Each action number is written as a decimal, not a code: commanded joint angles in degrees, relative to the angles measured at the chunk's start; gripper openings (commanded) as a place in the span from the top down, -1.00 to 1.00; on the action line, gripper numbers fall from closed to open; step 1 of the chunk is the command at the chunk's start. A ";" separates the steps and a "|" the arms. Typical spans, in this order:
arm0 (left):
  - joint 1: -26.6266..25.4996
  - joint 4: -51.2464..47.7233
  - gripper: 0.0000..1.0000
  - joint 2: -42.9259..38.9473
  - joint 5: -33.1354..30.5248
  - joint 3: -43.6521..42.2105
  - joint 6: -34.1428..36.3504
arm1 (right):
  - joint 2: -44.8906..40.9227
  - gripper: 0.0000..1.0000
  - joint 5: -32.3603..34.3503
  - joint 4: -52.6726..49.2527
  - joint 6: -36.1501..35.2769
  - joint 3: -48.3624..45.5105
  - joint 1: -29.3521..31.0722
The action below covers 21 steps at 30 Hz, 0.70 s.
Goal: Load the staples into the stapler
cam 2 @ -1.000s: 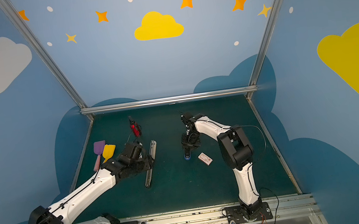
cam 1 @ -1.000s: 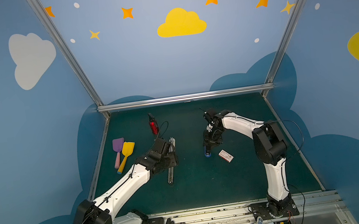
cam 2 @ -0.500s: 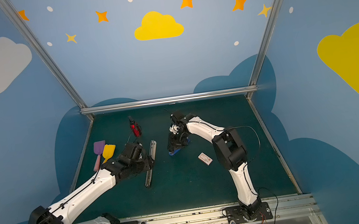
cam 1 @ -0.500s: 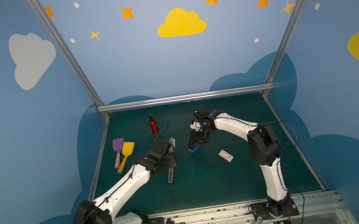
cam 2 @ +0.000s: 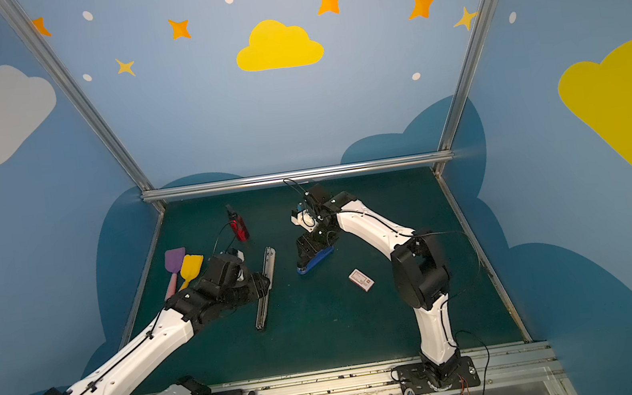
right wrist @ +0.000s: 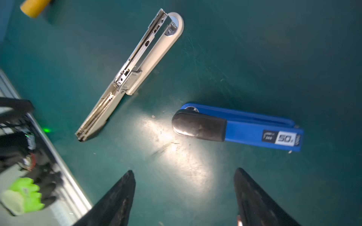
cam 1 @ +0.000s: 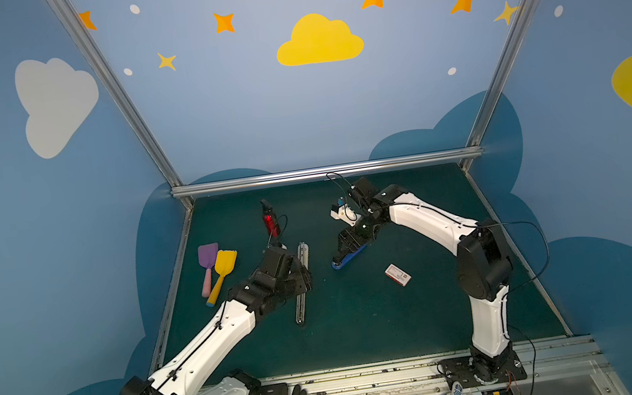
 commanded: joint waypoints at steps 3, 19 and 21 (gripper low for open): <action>0.39 -0.73 -0.38 -2.23 -0.04 -1.57 -0.82 | 0.27 -0.58 0.80 6.02 -19.52 -5.31 0.57; 1.40 -2.28 -0.38 -2.02 -0.76 -1.79 -1.88 | 6.38 -0.59 2.23 2.67 -34.86 -1.30 1.45; 1.65 -2.11 -0.38 -1.90 -0.70 -1.91 -1.96 | 6.72 -0.59 1.55 2.28 -35.13 -1.05 1.52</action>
